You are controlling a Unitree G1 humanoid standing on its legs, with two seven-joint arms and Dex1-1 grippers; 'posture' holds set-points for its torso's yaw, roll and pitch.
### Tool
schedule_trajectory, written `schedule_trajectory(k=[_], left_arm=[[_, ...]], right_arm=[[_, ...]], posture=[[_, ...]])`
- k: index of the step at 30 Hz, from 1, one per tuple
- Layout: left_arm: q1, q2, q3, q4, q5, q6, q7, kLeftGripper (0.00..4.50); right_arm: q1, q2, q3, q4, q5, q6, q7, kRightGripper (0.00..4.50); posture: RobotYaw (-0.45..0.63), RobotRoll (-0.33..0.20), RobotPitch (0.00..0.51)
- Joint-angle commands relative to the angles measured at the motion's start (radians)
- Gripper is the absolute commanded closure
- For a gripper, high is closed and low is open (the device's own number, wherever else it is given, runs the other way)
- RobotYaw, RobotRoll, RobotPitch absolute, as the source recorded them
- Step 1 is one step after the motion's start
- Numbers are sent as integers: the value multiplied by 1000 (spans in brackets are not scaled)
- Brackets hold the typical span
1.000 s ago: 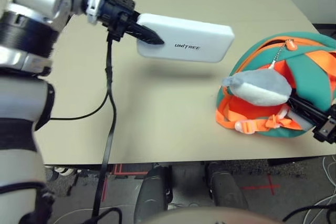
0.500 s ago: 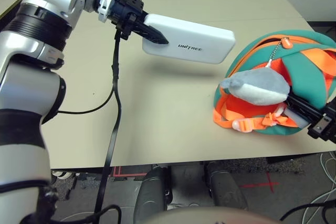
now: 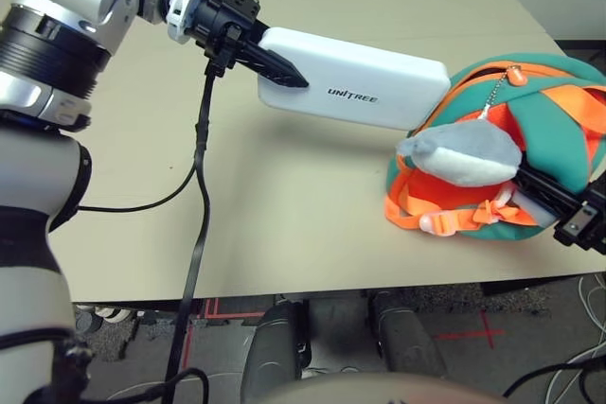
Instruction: Put the pencil case into the backpack and zip it.
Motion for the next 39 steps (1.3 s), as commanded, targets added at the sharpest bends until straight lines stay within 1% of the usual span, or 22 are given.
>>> schedule_trajectory(k=[1,10,17,29,39], left_arm=[[-38,-23,-22,44,0,-10,-3,3061],[-90,-112,-79,165,34,-75,-3,3061],[-116,-147,-116,229,45,-106,-3,3061],[-138,-155,-170,179,-30,-52,-3,3061],[-162,-167,-247,117,-104,-11,-3,3061]], right_arm=[[-14,-1,13,-5,-8,-18,-4,4363],[-35,0,29,-10,-3,-18,-21,4363],[-33,3,33,-19,1,-22,-34,4363],[-50,4,60,-17,-10,-34,-44,4363],[-67,3,81,-14,-19,-34,-39,4363]], posture=[[-303,0,120],[-313,0,125],[-323,0,129],[-320,0,126],[-317,0,124]])
